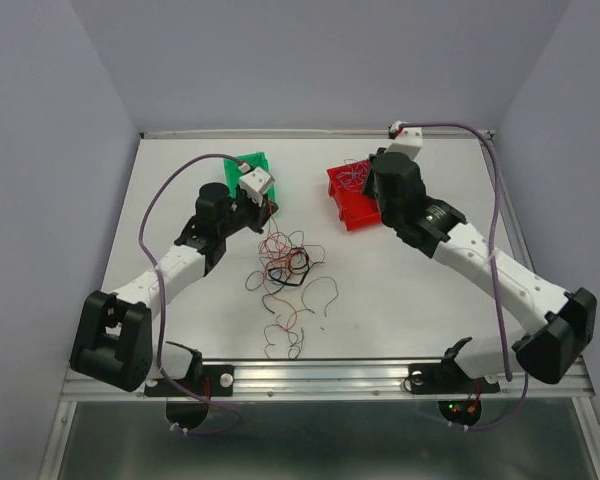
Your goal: Untangle the cables
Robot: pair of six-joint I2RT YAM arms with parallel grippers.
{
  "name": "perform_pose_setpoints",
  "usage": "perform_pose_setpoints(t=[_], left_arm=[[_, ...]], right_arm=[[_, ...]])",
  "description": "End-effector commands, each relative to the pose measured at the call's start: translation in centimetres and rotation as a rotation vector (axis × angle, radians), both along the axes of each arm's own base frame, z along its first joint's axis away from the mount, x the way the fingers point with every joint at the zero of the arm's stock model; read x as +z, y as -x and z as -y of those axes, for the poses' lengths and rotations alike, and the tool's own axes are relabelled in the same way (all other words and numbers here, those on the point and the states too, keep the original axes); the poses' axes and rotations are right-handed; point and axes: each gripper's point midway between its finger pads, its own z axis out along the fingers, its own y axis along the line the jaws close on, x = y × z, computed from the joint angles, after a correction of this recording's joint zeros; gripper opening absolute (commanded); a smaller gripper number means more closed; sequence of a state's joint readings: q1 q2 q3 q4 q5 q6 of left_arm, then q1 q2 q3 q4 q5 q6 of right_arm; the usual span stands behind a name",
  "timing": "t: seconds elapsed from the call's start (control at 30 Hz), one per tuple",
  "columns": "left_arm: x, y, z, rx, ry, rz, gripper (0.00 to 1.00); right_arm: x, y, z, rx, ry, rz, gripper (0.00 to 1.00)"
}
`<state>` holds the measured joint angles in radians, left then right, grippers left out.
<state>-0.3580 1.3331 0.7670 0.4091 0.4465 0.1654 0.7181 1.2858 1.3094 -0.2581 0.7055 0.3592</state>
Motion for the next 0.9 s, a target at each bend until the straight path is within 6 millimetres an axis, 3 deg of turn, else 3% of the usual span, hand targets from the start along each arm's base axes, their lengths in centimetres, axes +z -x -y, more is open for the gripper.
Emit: perform_pose_setpoints(t=[0.0, 0.07, 0.1, 0.17, 0.2, 0.3, 0.33, 0.4, 0.43, 0.53, 0.57, 0.6, 0.63, 0.7, 0.77, 0.83, 0.87], left_arm=[[3.6, 1.1, 0.5, -0.063, 0.034, 0.138, 0.0], [3.8, 1.6, 0.5, -0.076, 0.036, 0.152, 0.0], [4.2, 1.9, 0.6, -0.091, 0.042, 0.165, 0.0], [4.3, 2.2, 0.6, -0.098, 0.041, 0.175, 0.0], [4.5, 2.4, 0.7, -0.103, 0.043, 0.182, 0.0], [4.4, 2.5, 0.8, -0.108, 0.036, 0.187, 0.0], [4.4, 2.6, 0.8, -0.11, 0.034, 0.189, 0.0], [4.4, 2.6, 0.8, -0.111, 0.03, 0.194, 0.0], [4.4, 2.7, 0.9, -0.111, 0.028, 0.197, 0.0], [4.4, 2.9, 1.1, -0.122, 0.025, 0.202, 0.0], [4.4, 3.0, 1.1, -0.126, 0.025, 0.203, 0.0], [4.6, 3.1, 1.1, -0.125, 0.024, 0.211, 0.0], [4.5, 3.2, 1.2, -0.131, 0.023, 0.211, 0.0], [4.8, 3.6, 1.3, -0.141, 0.022, 0.225, 0.0], [4.7, 3.7, 1.4, -0.143, 0.019, 0.226, 0.0], [4.9, 4.1, 1.5, -0.15, 0.017, 0.239, 0.0], [5.0, 4.1, 1.5, -0.15, 0.018, 0.242, 0.0]], right_arm=[[-3.1, -2.8, 1.4, -0.042, -0.006, -0.064, 0.01], [-5.1, -4.1, 1.4, -0.057, 0.001, -0.095, 0.0], [-7.0, -5.2, 1.6, -0.078, 0.019, -0.13, 0.01], [-8.1, -6.7, 1.9, -0.086, 0.011, -0.145, 0.01], [-10.1, -7.5, 1.5, -0.088, 0.031, -0.183, 0.01], [-11.3, -9.2, 1.2, -0.104, 0.039, -0.198, 0.01], [-12.9, -10.0, 1.1, -0.119, 0.064, -0.224, 0.01], [-13.0, -11.2, 1.0, -0.137, 0.078, -0.22, 0.01], [-14.5, -11.8, 0.9, -0.148, 0.106, -0.244, 0.01], [-14.9, -13.0, 0.9, -0.17, 0.129, -0.244, 0.02], [-15.2, -13.3, 0.8, -0.167, 0.141, -0.249, 0.08], [-15.1, -13.3, 0.7, -0.164, 0.141, -0.249, 0.16], [-14.9, -13.3, 0.7, -0.162, 0.135, -0.244, 0.39], [-13.7, -13.0, 0.8, -0.156, 0.118, -0.225, 0.51], [-13.1, -12.3, 1.0, -0.151, 0.104, -0.219, 0.56], [-10.9, -11.1, 1.0, -0.118, 0.062, -0.189, 0.57], [-11.6, -10.3, 1.0, -0.1, 0.05, -0.204, 0.57]])
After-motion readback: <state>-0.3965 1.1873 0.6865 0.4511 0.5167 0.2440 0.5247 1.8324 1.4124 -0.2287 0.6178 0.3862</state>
